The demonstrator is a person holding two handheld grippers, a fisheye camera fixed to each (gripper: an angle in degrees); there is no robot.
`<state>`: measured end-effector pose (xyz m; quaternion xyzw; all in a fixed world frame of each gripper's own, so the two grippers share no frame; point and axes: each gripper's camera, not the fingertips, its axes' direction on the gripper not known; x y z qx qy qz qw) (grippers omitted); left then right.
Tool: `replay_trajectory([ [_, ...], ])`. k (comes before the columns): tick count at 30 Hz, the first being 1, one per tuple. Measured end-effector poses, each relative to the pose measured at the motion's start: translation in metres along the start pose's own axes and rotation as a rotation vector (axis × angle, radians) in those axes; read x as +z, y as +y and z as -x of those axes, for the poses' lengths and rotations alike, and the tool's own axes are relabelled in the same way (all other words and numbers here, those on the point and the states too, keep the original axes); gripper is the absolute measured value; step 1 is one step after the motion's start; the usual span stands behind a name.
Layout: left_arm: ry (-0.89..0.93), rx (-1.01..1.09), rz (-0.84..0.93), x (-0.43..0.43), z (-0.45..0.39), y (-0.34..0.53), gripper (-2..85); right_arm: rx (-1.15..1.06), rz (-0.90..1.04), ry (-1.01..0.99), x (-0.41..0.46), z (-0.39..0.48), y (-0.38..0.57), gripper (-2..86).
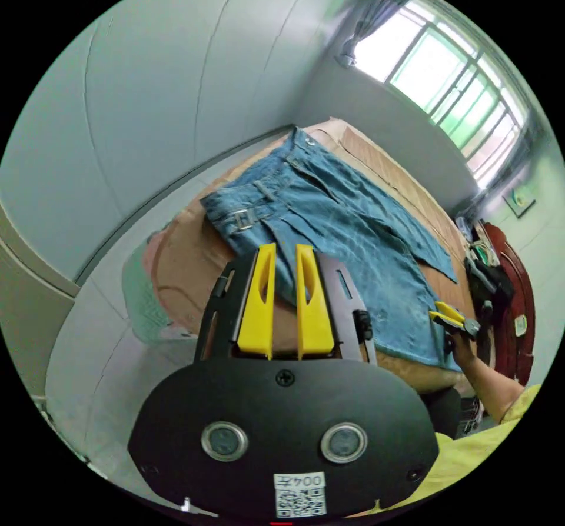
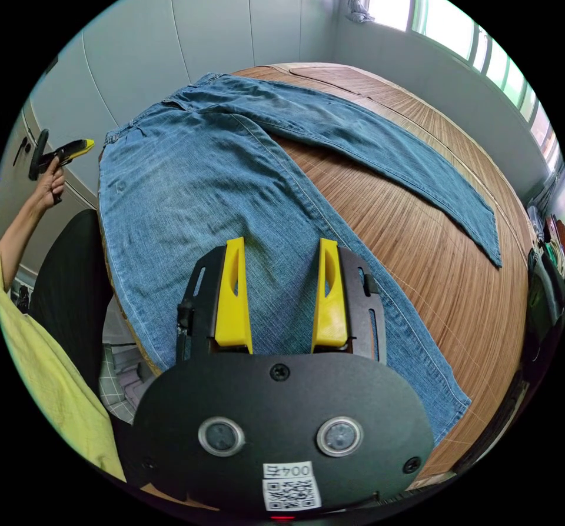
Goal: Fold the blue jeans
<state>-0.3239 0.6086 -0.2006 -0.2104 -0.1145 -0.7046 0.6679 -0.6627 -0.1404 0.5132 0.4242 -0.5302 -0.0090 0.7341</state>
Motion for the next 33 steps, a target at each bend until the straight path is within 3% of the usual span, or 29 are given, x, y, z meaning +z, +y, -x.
replay_trajectory([
  [4, 0.178, 0.230, 0.079, 0.039, -0.091, 0.014, 2.5, 0.000, 0.000, 0.000, -0.001, 0.001, -0.001, 17.2],
  [10, 0.086, 0.416, 0.275, 0.125, -0.154, 0.036, 1.3, -0.001, -0.002, 0.001, -0.002, 0.001, -0.003, 17.2],
  [13, 0.060, 0.479, 0.180, 0.131, -0.152, 0.053, 1.1, -0.002, -0.002, 0.002, -0.002, 0.002, -0.004, 17.2],
  [23, 0.165, 0.442, 0.142, 0.141, -0.124, 0.060, 0.8, 0.045, 0.082, 0.003, -0.018, 0.002, -0.018, 16.4],
  [28, 0.155, 0.451, 0.123, 0.145, -0.120, 0.061, 0.8, 0.028, -0.019, -0.117, -0.039, 0.016, -0.036, 14.0],
  [33, 0.222, 0.397, 0.144, 0.153, -0.106, 0.055, 0.7, -0.101, 0.122, -0.111, -0.005, 0.049, -0.043, 13.9],
])
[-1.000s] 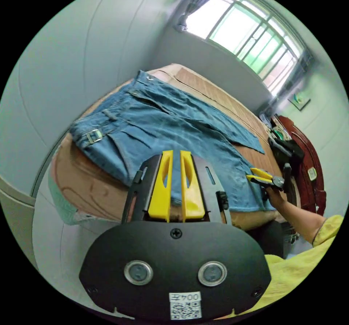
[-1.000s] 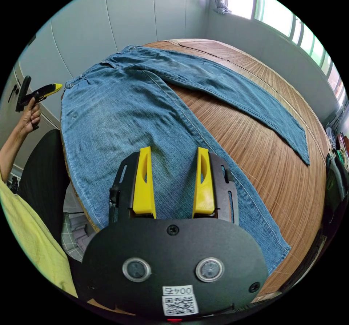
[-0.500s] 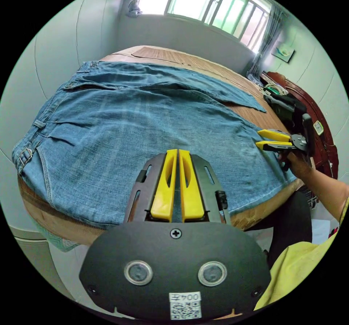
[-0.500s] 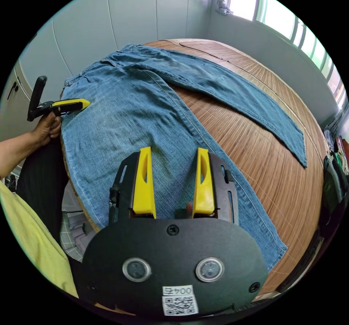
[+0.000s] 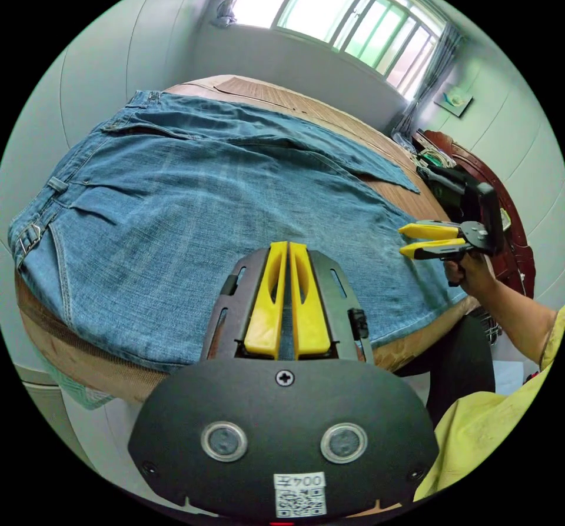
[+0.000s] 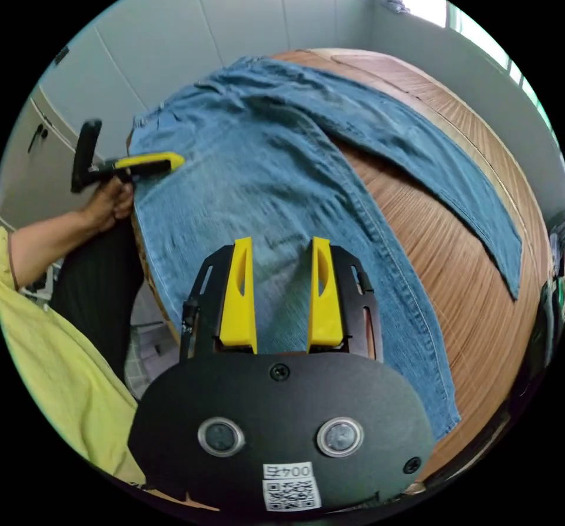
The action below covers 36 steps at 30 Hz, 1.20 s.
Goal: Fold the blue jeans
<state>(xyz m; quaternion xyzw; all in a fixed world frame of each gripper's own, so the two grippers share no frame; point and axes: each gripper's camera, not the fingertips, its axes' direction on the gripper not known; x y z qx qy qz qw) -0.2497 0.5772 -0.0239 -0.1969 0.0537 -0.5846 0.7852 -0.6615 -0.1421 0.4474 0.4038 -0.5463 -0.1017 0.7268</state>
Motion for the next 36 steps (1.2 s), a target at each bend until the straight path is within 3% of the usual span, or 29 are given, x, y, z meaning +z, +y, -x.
replay_trajectory([
  [7, 0.015, -0.008, -0.011, 0.006, 0.011, -0.001, 0.6, 0.041, -0.052, 0.095, -0.028, -0.014, 0.037, 12.8],
  [12, 0.018, -0.011, -0.011, 0.009, 0.017, -0.004, 0.6, 0.058, -0.142, 0.027, -0.031, -0.013, -0.024, 12.1],
  [18, 0.034, -0.022, -0.010, 0.014, 0.025, -0.007, 0.6, 0.009, -0.024, 0.065, 0.020, -0.006, -0.088, 13.6],
  [27, 0.037, -0.021, -0.015, 0.020, 0.033, -0.013, 0.6, 0.010, -0.027, 0.051, -0.001, -0.007, -0.058, 18.5],
  [36, 0.043, -0.029, -0.018, 0.024, 0.040, -0.019, 0.6, 0.109, -0.073, 0.047, -0.042, -0.015, 0.014, 14.8],
])
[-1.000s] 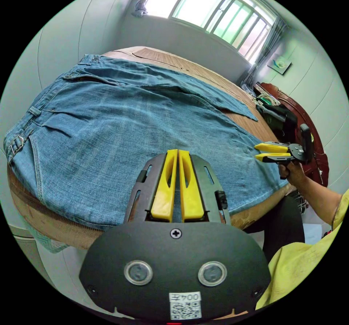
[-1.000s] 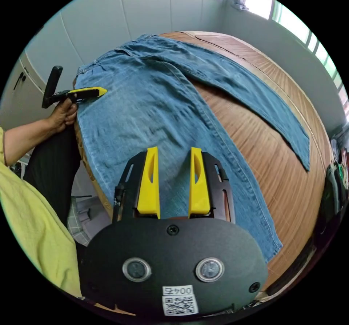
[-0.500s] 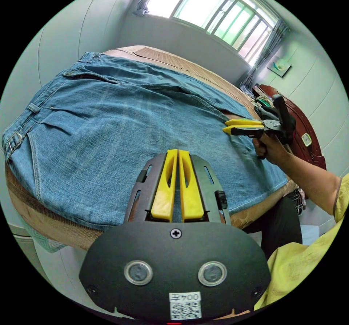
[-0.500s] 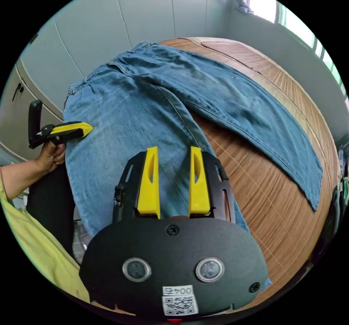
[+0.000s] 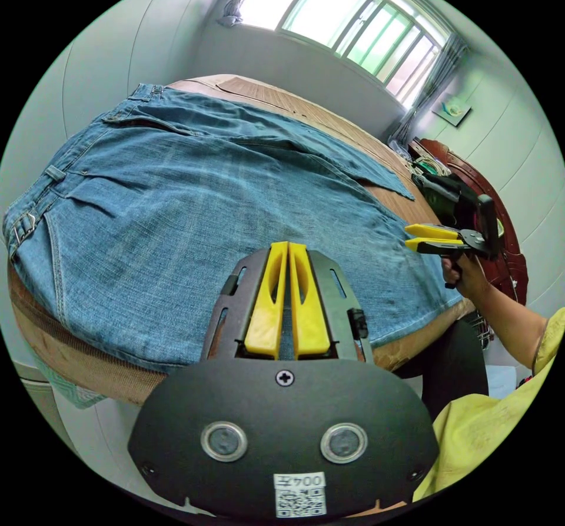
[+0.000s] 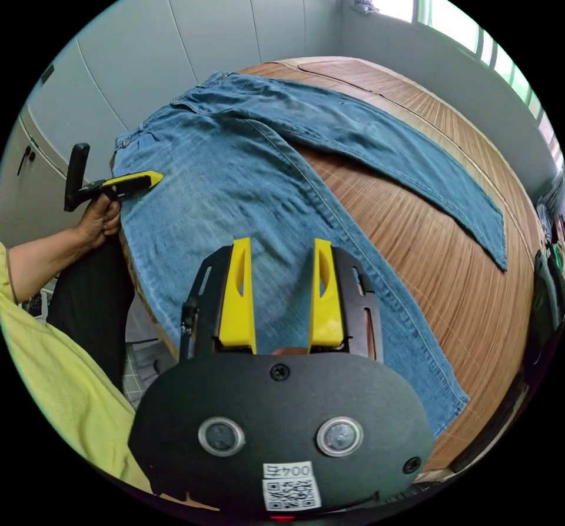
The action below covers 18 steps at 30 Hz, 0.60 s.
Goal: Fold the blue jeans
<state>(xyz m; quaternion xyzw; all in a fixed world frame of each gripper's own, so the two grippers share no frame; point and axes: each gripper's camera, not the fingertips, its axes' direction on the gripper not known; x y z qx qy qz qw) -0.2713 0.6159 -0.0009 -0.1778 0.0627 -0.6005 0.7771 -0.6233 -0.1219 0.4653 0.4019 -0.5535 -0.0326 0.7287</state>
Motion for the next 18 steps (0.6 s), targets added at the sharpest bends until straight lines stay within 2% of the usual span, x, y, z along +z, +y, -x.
replay_trajectory([
  [6, 0.003, -0.005, -0.001, 0.002, 0.003, -0.004, 0.6, -0.053, -0.042, -0.067, -0.009, 0.027, 0.005, 14.4],
  [9, 0.021, -0.020, 0.000, 0.003, 0.007, -0.007, 0.6, -0.112, 0.018, -0.031, 0.005, 0.043, 0.004, 14.9],
  [10, 0.027, -0.025, 0.000, 0.003, 0.008, -0.008, 0.6, -0.131, -0.019, -0.014, 0.003, 0.046, 0.010, 14.8],
  [18, 0.018, -0.017, -0.004, 0.005, 0.008, -0.013, 0.6, -0.035, 0.003, 0.057, -0.035, 0.005, 0.058, 13.8],
])
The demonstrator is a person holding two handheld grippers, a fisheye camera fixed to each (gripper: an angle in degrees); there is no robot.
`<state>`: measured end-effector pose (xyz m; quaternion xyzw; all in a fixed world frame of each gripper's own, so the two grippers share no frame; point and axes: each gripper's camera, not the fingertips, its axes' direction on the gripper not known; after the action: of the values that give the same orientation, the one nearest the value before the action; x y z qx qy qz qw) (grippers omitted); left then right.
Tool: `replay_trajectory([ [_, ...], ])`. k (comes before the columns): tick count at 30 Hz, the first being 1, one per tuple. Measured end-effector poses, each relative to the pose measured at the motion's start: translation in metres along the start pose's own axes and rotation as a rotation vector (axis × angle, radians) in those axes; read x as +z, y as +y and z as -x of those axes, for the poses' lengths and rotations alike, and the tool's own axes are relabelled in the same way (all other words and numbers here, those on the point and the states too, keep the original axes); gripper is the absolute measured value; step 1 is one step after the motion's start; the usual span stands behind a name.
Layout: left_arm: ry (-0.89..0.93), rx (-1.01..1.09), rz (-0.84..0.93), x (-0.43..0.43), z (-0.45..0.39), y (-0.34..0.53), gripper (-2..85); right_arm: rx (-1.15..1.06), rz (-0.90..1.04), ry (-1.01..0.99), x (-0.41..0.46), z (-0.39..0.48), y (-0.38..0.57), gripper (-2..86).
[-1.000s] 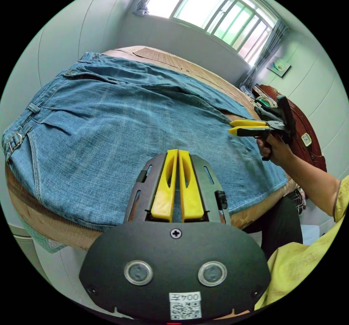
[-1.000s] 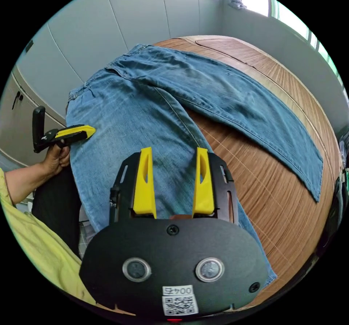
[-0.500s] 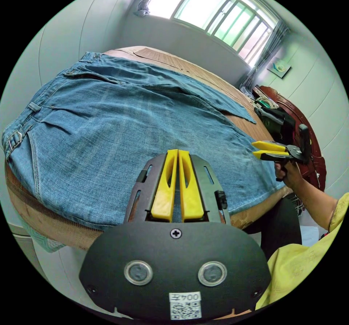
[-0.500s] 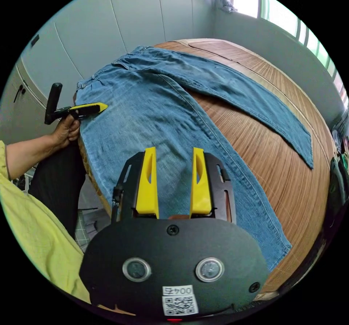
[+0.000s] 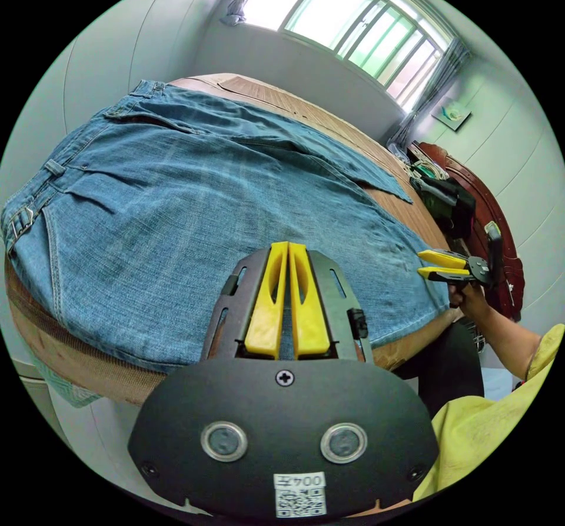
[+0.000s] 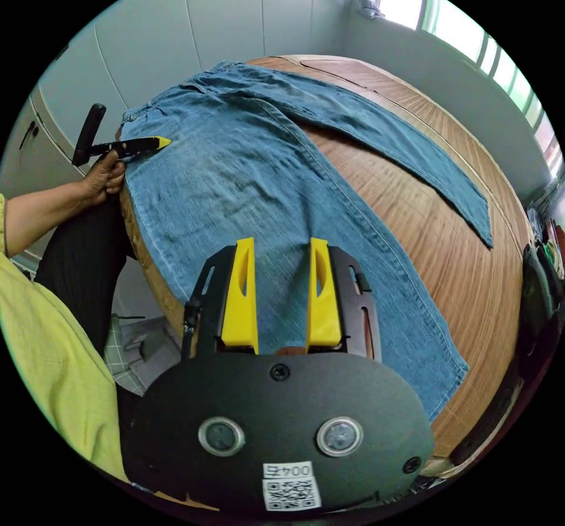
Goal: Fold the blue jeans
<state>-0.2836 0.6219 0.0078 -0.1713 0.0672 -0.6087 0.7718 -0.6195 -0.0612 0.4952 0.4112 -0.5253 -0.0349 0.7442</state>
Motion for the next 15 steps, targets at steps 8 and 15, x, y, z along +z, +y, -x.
replay_trajectory([
  [8, -0.006, 0.001, 0.001, 0.002, -0.002, -0.007, 0.5, 0.159, 0.015, 0.020, -0.034, -0.052, 0.062, 14.7],
  [15, -0.013, 0.004, 0.002, 0.004, -0.006, -0.012, 0.5, 0.334, 0.062, 0.027, -0.054, -0.094, 0.092, 15.2],
])
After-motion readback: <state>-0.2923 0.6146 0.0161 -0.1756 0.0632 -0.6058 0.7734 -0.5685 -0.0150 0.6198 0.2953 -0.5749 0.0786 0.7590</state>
